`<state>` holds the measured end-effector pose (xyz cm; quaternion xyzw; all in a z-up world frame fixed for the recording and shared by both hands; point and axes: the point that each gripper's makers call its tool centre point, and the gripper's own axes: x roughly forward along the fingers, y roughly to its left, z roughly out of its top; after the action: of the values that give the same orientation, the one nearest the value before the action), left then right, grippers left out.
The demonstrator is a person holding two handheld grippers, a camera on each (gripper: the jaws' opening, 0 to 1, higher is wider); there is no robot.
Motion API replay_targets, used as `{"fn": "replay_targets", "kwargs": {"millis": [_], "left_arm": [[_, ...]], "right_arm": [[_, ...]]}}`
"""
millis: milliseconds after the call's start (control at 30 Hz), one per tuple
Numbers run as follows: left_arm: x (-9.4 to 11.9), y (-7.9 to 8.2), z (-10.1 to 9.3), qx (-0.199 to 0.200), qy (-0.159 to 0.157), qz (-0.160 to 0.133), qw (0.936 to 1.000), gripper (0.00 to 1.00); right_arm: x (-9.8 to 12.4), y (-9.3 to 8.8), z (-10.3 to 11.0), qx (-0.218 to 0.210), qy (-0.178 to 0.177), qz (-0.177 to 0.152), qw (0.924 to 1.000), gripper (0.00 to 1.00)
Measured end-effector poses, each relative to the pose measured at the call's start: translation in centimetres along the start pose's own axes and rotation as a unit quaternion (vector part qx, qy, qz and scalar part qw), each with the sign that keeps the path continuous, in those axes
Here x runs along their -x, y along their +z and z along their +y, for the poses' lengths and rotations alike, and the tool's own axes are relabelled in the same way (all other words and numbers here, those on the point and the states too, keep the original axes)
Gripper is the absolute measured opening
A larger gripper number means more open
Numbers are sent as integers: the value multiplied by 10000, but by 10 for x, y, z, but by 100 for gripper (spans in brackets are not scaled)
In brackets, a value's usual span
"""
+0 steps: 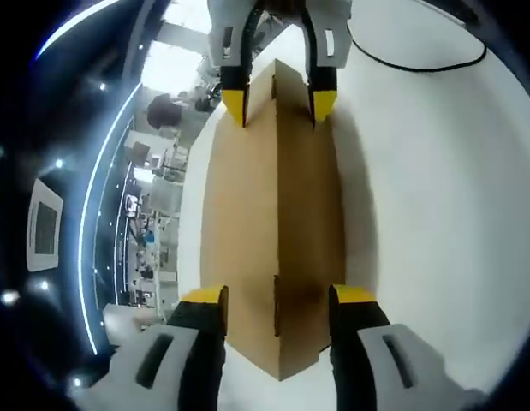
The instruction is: Operate the shoe box by opening the lid, removing the specified soft item, and placing it in the target area until the item is outside and the box remains undamaged.
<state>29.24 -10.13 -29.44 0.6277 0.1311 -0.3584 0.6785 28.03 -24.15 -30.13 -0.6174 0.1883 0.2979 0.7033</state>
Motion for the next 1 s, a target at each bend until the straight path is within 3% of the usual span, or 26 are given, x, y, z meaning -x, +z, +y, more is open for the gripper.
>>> {"fn": "replay_targets", "kwargs": {"millis": [700, 1000], "left_arm": [[-3, -2, -2, -286, 238, 85, 9993, 39], [-4, -2, -1, -221, 140, 109, 9996, 38]], "right_arm": [[-2, 0, -1, -128, -28, 43, 9999, 42], [0, 0, -1, -174, -107, 2, 9998, 40]]}}
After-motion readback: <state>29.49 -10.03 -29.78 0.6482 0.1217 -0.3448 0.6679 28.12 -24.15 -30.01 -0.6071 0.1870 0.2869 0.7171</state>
